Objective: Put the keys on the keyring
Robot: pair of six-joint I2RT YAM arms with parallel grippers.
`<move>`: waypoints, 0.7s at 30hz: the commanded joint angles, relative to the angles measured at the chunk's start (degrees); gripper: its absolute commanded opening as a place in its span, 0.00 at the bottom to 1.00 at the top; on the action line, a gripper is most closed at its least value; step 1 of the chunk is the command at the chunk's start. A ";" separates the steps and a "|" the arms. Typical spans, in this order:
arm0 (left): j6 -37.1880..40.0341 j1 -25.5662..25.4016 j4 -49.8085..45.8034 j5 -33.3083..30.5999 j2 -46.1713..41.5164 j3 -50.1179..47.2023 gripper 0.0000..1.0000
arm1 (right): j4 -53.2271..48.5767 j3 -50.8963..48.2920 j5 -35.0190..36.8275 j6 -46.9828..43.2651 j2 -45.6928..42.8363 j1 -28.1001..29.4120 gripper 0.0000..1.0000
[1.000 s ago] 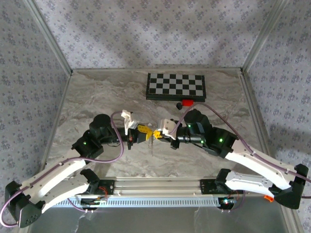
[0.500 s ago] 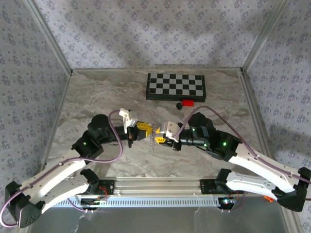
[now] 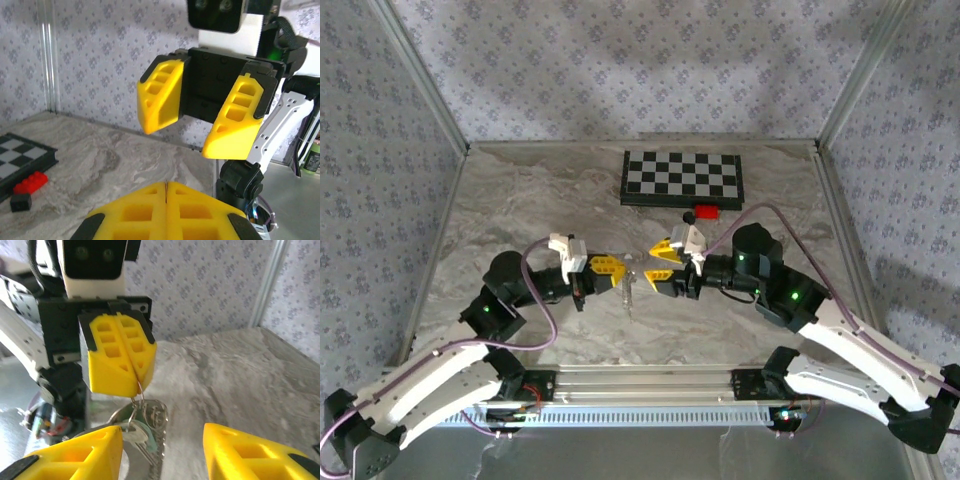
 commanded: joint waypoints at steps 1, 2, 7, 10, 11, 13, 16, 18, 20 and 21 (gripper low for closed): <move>1.52 -1.09 7.29 -0.48 -1.05 0.64 0.00 | 6.14 -0.97 -3.81 5.27 -1.12 0.71 0.49; 1.66 -1.28 8.31 -0.92 -0.85 0.63 0.00 | 7.30 -1.30 -3.74 5.59 -1.41 1.18 0.50; 1.90 -2.15 14.02 -2.39 0.78 0.21 0.00 | 9.83 -1.28 -2.53 5.83 -1.47 3.41 0.52; 2.17 -2.63 16.03 -3.23 1.40 0.12 0.00 | 10.43 -1.28 -1.62 6.09 -1.36 4.35 0.53; 2.25 -2.61 16.41 -3.34 1.50 0.11 0.00 | 10.28 -1.06 -1.13 6.15 -1.20 4.47 0.53; 2.30 -2.71 17.07 -3.93 1.54 0.03 0.00 | 9.83 -0.93 -0.28 6.09 -1.02 4.66 0.54; 2.92 -2.85 17.60 -4.56 1.05 -0.07 0.00 | 9.45 -0.58 0.24 6.57 -0.65 4.77 0.55; 3.37 -2.79 17.29 -4.41 0.84 0.11 0.00 | 9.08 -0.19 0.17 6.97 -0.42 4.88 0.57; 3.65 -2.78 16.99 -4.22 0.53 0.25 0.00 | 8.38 0.19 0.28 7.06 -0.32 4.99 0.60; 3.75 -2.88 16.90 -4.09 0.39 0.28 0.00 | 7.92 0.51 0.51 6.99 -0.24 4.95 0.61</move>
